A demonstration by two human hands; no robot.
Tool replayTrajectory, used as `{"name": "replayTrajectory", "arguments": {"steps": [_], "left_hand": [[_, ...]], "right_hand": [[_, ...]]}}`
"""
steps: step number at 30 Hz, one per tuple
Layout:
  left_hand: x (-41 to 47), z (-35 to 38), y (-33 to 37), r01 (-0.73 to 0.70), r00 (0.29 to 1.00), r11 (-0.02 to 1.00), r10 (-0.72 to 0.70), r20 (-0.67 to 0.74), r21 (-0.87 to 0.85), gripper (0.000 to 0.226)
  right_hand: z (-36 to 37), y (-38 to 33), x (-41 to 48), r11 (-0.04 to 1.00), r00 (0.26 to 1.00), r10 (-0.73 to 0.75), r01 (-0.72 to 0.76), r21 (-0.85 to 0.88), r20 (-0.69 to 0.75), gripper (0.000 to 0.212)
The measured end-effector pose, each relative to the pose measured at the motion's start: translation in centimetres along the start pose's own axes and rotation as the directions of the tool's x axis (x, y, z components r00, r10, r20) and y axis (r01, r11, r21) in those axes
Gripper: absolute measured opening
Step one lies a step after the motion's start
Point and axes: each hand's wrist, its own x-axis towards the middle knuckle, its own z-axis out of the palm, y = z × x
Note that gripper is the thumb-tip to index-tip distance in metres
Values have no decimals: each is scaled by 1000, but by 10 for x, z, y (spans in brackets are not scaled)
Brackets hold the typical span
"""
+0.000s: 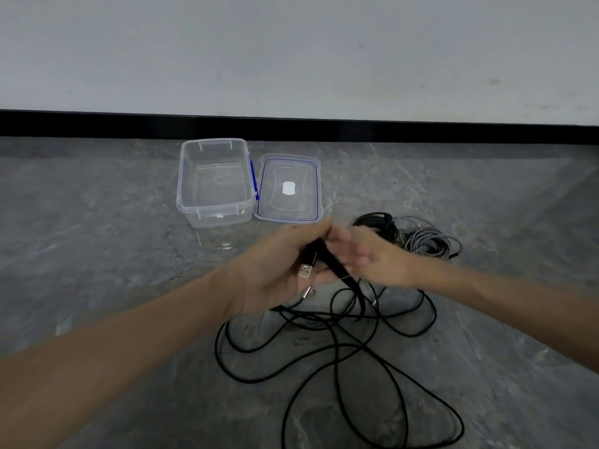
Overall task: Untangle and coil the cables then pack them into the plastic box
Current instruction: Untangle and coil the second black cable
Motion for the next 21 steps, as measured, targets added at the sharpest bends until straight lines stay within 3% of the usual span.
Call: {"name": "replayTrajectory", "arguments": {"steps": [2, 4, 9, 13, 17, 21], "left_hand": [[2, 3, 5, -94, 996, 995, 94, -2, -24, 35], [4, 5, 14, -193, 981, 981, 193, -23, 26, 35], [16, -11, 32, -348, 919, 907, 380, -103, 238, 38], [20, -36, 27, -350, 892, 839, 434, -125, 416, 31], [15, -51, 11, -170, 935, 749, 328, -135, 640, 34], [5, -43, -3, -67, 985, 727, 158, -71, 683, 38]], "right_hand": [[20, 6, -7, 998, 990, 62, -62, -3, -126, 22], [38, 14, -12, 994, 987, 105, -108, -20, -123, 28], [63, -2, -25, 984, 989, 135, -126, -124, 67, 29], [61, -24, -30, 983, 997, 65, -55, -175, 53, 41], [37, -43, -31, 954, 997, -44, 21, -301, -71, 46], [4, -52, -23, 907, 975, -171, 100, -410, -140, 33]]}}
